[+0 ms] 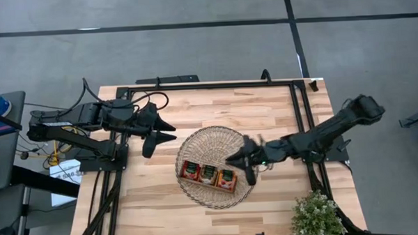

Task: Pick & Place Tea
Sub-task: Return to Home Position

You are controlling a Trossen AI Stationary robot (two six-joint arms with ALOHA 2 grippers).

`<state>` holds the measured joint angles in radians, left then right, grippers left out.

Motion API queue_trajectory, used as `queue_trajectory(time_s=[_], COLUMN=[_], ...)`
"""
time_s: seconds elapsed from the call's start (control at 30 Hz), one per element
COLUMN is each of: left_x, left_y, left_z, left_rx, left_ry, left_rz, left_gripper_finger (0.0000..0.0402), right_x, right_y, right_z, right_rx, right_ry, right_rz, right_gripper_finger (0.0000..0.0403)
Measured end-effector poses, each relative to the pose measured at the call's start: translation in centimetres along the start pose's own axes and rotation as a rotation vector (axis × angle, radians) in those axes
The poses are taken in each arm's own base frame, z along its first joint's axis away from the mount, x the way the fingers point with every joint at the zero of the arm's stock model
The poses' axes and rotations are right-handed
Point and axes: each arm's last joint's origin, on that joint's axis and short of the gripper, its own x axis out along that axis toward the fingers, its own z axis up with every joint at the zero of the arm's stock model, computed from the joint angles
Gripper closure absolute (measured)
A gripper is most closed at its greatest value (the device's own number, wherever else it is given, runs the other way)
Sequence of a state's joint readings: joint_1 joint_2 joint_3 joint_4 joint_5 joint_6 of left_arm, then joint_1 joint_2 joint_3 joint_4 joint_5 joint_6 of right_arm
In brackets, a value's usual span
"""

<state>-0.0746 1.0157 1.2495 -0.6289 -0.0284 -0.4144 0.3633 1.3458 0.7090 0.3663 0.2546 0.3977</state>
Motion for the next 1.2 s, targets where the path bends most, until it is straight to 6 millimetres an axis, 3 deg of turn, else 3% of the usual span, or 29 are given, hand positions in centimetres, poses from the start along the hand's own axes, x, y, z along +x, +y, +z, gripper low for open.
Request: queue_trajectory(time_s=[0.17,0.33,0.47,0.67,0.9,1.2], left_x=[0.0,0.3,1.7,2.9,0.3,-2.3], left_y=[0.1,0.2,1.3,3.4,5.0,7.3], left_z=[0.0,0.0,-2.0,-6.8,-10.2,-14.2], left_rx=[0.088,0.198,0.221,0.161,0.089,0.113], left_ry=[-0.005,-0.034,-0.050,-0.170,-0.571,-0.725], left_rz=[0.022,0.041,0.085,0.045,-0.080,0.078], left_gripper_finger=[0.0302,0.0391,0.0400,0.0401,0.0401,0.0401], right_x=[-4.0,-6.9,-8.1,-8.4,-8.0,-8.0], right_y=[0.6,0.3,0.1,0.0,0.0,-0.2], right_z=[2.4,3.2,3.2,3.4,3.3,3.5], right_rx=[0.012,0.085,0.144,0.231,0.254,0.338], right_ry=[-0.084,-0.092,-0.078,-0.110,-0.116,-0.166], right_rz=[-0.057,-0.126,-0.169,-0.180,-0.196,-0.238], right_gripper_finger=[0.0394,0.0397,0.0400,0.0401,0.0402,0.0403])
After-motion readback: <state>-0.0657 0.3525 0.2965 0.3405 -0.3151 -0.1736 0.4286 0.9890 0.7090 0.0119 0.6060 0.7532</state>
